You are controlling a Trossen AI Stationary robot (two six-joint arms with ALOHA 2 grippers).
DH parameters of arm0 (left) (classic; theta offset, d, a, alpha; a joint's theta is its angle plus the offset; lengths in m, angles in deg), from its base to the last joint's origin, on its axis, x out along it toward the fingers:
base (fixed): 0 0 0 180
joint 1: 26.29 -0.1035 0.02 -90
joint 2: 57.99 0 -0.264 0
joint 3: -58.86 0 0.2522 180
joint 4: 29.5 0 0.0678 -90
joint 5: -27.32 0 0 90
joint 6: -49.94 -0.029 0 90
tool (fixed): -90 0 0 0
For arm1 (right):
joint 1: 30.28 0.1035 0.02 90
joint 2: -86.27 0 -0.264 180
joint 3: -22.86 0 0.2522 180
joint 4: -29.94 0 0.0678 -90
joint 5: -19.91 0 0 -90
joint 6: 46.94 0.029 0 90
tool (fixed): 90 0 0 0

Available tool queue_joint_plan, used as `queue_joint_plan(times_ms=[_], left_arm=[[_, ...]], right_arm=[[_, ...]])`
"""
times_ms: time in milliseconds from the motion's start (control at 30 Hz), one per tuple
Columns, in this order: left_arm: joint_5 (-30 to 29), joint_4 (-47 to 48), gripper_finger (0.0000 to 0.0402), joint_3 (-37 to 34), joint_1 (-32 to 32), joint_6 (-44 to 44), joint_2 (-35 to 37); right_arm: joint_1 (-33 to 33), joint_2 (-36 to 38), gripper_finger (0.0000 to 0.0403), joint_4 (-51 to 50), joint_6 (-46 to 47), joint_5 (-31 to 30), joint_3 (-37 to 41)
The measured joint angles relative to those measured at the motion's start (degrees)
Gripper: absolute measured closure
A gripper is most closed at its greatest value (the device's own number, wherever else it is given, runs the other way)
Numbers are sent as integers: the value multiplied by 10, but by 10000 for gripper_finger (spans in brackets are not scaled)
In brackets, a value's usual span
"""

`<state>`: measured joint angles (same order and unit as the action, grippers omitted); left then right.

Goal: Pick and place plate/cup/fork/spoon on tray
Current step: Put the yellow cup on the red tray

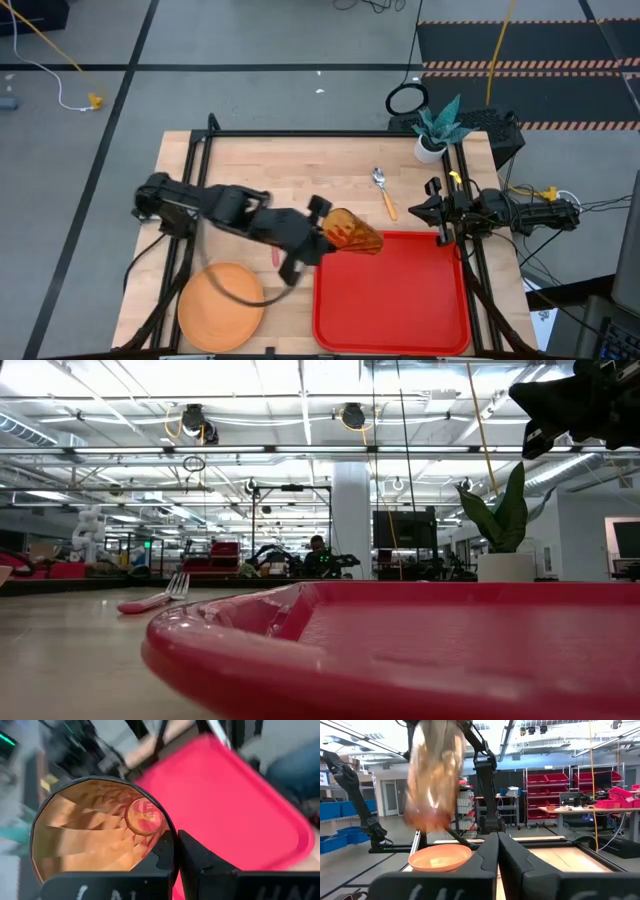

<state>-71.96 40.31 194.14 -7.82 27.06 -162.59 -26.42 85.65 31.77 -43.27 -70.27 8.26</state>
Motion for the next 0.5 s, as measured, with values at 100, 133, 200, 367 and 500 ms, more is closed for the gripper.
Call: queue_joint_plan(times_ms=[100,133,200,367,500], left_arm=[[12,36,392,13,-16,5,-37],[20,46,393,14,-20,9,-47],[35,71,394,15,-26,16,-64],[39,118,391,15,-30,41,-104],[39,131,387,15,-30,59,-130]], right_arm=[[0,0,403,-3,0,0,0],[0,0,403,-5,1,0,0],[0,0,403,-13,1,0,0],[0,0,403,-25,1,0,0],[0,0,403,-24,2,0,0]])
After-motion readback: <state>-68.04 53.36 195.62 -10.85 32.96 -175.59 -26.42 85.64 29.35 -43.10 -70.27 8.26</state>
